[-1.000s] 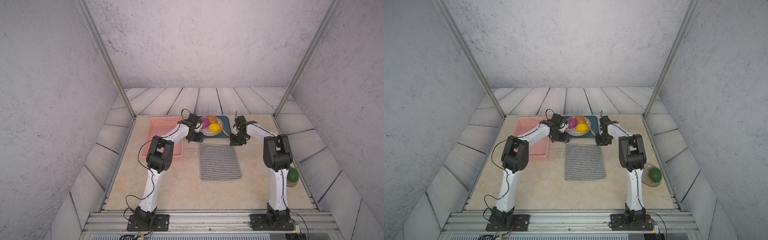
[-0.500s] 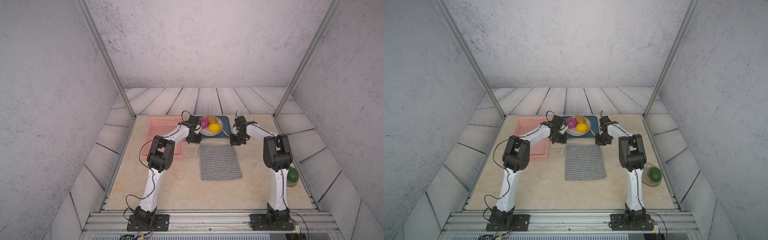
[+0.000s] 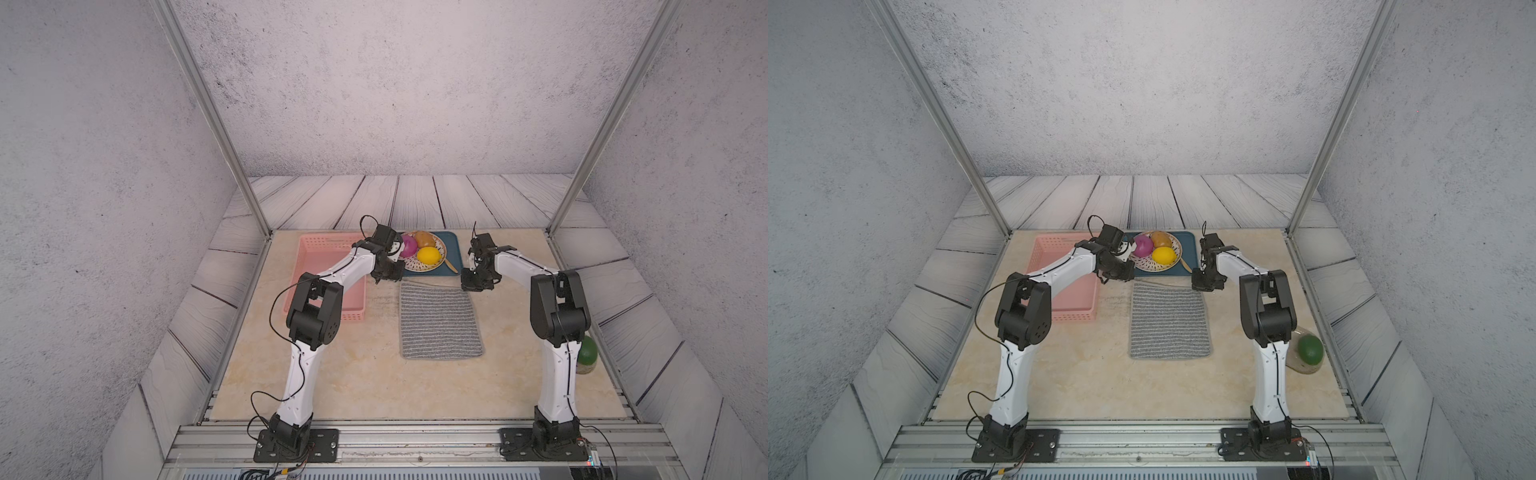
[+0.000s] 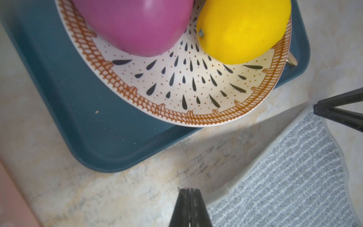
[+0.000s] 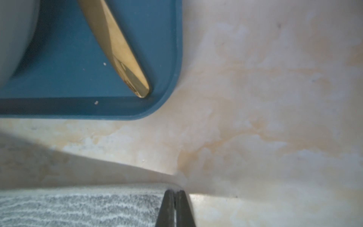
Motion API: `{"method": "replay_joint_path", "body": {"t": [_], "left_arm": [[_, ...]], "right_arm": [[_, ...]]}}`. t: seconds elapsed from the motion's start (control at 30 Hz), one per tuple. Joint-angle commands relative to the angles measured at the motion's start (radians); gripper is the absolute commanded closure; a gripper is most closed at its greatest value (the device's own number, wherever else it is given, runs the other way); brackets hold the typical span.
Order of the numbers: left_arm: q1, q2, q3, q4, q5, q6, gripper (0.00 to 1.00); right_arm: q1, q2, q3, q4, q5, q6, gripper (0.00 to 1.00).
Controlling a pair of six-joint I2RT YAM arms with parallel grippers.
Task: Fold the square dishcloth
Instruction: Fold the cleaning item at the center of the board.
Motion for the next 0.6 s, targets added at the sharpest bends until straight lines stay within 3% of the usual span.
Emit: {"method": "replay_joint_path", "body": {"t": [0.0,0.3,0.57], "left_arm": [[0.005,-0.054,-0.035,0.025,0.027,-0.012,1.0],[0.006,-0.109,-0.062,0.087,0.019,-0.016,1.0],[0.01,-0.086,-0.013,0.09,0.013,-0.024,1.0]], "right_arm": [[-0.004,-0.062,-0.025,0.023,0.018,0.0,1.0],[-0.003,-0.145,-0.079,0.11,0.038,0.015,1.0],[-0.004,-0.142,-0.033,0.106,0.061,0.019,1.0]]}}
